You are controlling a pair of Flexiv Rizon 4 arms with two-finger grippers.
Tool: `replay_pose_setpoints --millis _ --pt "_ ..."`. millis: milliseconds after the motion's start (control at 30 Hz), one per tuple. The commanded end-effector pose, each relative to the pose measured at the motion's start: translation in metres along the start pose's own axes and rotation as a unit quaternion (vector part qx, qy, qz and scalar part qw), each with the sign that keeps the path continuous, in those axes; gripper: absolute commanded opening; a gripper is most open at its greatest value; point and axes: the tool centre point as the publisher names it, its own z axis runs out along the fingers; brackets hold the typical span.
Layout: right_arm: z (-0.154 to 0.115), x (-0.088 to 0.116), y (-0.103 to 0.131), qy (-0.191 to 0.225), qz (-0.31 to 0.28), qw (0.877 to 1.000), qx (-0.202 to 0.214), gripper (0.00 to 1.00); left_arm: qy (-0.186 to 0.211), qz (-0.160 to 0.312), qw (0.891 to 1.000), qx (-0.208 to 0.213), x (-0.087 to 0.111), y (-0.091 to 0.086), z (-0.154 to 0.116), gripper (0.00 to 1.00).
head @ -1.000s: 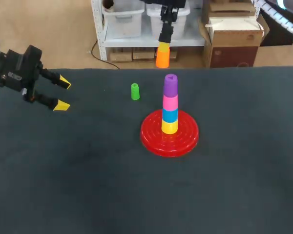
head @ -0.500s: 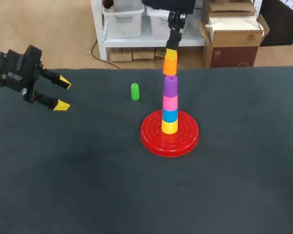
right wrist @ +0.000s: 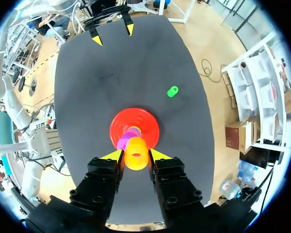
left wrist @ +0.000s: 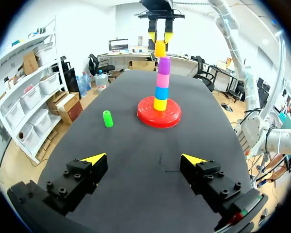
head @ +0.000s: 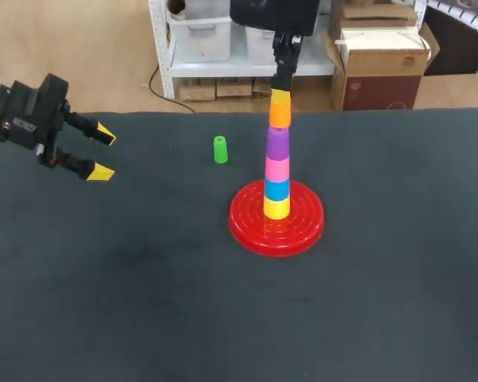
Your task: Pick up and stack the cylinders on the red base in this order: pink,purple,orange,green
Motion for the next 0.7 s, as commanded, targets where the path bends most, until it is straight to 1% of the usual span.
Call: replay_pose_setpoints --millis 33,267,500,700 --pt "0.002 0.005 0.006 -0.004 0.003 1.0 0.004 0.0 -0.002 0.001 1.0 -0.002 0.001 -0.001 0.0 1.0" --pt "0.001 0.004 0.013 -0.007 0.006 1.0 0.004 0.0 -0.002 0.001 1.0 -0.002 0.001 -0.001 0.0 1.0" --pt "0.002 0.009 0.019 -0.003 0.012 1.0 0.001 0.0 -0.002 0.001 1.0 -0.002 0.001 -0.001 0.0 1.0" --pt "0.006 0.009 0.021 -0.004 0.014 1.0 0.001 0.0 -0.002 0.001 1.0 -0.002 0.001 -0.001 0.0 1.0"
